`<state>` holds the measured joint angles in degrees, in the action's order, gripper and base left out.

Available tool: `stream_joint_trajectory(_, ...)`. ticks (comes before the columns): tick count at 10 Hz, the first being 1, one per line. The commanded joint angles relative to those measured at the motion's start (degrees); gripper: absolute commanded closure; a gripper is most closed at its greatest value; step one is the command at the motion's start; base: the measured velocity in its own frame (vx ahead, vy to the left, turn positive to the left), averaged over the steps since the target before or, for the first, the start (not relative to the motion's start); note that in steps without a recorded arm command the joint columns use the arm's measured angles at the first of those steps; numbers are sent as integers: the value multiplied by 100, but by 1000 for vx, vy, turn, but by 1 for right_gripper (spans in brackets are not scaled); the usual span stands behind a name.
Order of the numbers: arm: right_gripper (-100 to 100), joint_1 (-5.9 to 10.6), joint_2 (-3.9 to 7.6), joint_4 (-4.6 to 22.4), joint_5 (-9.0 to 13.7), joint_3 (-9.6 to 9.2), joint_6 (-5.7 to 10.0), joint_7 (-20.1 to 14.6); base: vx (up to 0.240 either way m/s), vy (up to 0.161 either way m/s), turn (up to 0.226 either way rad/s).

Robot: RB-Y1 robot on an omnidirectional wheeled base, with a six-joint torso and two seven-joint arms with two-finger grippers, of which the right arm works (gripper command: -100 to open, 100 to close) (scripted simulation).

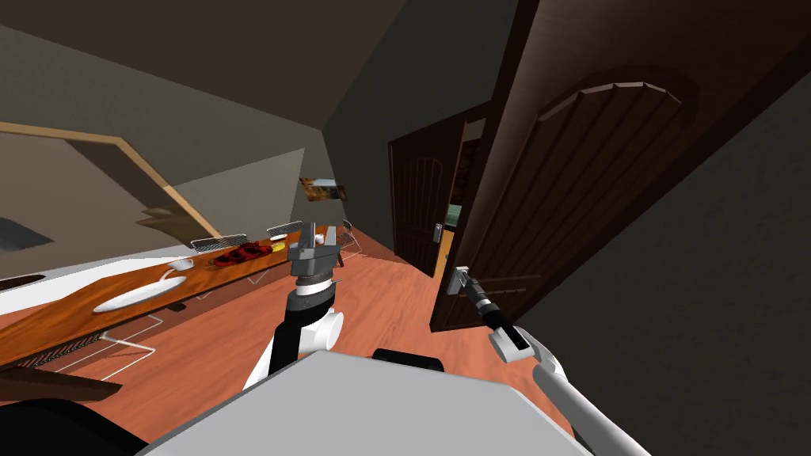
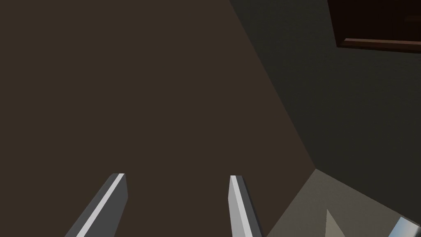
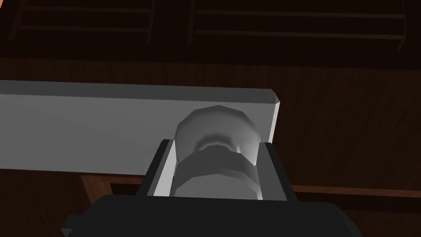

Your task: Pull the door open

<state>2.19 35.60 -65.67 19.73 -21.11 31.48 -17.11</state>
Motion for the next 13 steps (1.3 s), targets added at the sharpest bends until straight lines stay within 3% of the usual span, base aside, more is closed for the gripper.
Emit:
stream_joint_trajectory(1, 100, -146, 182, -119, 38, -127, 130, -78, -170, -156, 146)
stream_joint_trajectory(5, 100, -293, 514, -232, 109, -362, 409, -256, -168, -112, 98)
stream_joint_trajectory(6, 100, -270, 439, -240, 90, -351, 336, -216, -78, -18, 6)
stream_joint_trajectory(13, 100, -847, 1253, -468, -25, -884, 1412, -566, -55, -48, -39)
